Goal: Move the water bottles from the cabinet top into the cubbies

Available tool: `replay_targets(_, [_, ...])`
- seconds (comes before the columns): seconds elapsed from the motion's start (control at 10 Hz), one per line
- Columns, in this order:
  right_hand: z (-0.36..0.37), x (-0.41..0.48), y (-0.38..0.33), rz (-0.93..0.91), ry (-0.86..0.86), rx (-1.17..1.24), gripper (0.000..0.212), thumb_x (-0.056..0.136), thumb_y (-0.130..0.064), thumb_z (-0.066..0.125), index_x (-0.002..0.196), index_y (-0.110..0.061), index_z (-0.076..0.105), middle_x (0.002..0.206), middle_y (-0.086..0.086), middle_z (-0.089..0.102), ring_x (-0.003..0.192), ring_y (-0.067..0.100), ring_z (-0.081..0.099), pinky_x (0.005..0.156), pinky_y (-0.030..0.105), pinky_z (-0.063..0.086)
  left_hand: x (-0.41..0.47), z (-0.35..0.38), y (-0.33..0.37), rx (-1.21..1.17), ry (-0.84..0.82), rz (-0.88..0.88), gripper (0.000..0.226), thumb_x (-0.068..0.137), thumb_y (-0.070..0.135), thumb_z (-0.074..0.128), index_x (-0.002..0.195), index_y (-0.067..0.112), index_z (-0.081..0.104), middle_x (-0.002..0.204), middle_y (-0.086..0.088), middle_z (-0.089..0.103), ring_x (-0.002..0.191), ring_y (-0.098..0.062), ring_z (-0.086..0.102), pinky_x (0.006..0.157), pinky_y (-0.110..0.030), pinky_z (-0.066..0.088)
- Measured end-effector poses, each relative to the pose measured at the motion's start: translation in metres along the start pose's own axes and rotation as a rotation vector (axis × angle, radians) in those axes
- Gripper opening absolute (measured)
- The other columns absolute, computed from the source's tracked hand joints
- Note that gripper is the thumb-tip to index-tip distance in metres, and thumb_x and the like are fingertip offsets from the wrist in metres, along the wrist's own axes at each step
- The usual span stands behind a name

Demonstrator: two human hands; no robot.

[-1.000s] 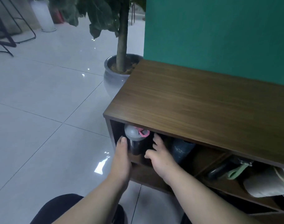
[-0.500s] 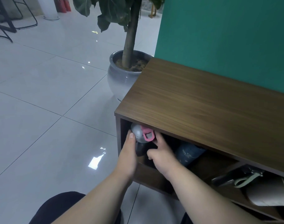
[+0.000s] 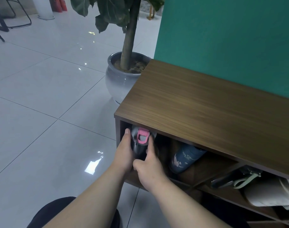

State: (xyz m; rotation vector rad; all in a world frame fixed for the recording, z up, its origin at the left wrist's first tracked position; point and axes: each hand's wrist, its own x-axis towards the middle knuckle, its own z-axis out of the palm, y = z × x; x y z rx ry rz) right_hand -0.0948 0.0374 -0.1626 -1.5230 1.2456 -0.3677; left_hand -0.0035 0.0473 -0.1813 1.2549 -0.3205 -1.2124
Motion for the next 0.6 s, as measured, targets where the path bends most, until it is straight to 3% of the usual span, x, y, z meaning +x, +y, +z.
replay_targets(0.2, [0.001,0.003,0.006,0.006,0.007,0.046,0.102,0.074,-0.014,0.057,0.153,-0.058,0.01,0.118,-0.006,0.058,0.093,0.014,0.062,0.085,0.039,0.06,0.0,0.002,0.002,-0.068,-0.037,-0.008,0.052,0.104,0.048,0.029,0.095,0.02,0.072,0.072,0.008,0.08,0.066,-0.001,0.075,0.05,-0.01,0.053])
replay_targets(0.3, [0.0,0.002,0.008,-0.007,-0.002,0.073,0.097,0.079,-0.014,0.058,0.153,-0.057,0.013,0.119,-0.009,0.057,0.084,0.005,0.056,0.08,0.027,0.051,0.0,0.003,0.003,-0.086,-0.053,-0.008,0.053,0.103,0.048,0.03,0.094,0.019,0.073,0.073,0.005,0.08,0.066,-0.004,0.076,0.05,-0.012,0.054])
replay_targets(0.4, [-0.001,0.0,0.012,-0.02,-0.006,0.092,0.095,0.082,-0.012,0.06,0.155,-0.053,0.013,0.126,-0.01,0.056,0.089,0.005,0.053,0.082,0.023,0.042,-0.002,0.003,0.004,-0.085,-0.055,0.016,0.052,0.104,0.048,0.028,0.095,0.021,0.072,0.075,0.007,0.081,0.068,-0.002,0.076,0.053,-0.013,0.055])
replay_targets(0.6, [-0.012,-0.014,0.022,-0.008,0.02,0.09,0.084,0.085,-0.022,0.06,0.157,-0.041,0.021,0.135,-0.008,0.052,0.107,0.004,0.052,0.091,0.023,0.041,-0.016,0.002,0.008,0.081,0.032,0.091,0.05,0.102,0.053,0.03,0.109,0.028,0.072,0.102,0.008,0.08,0.093,0.0,0.072,0.08,-0.024,0.05])
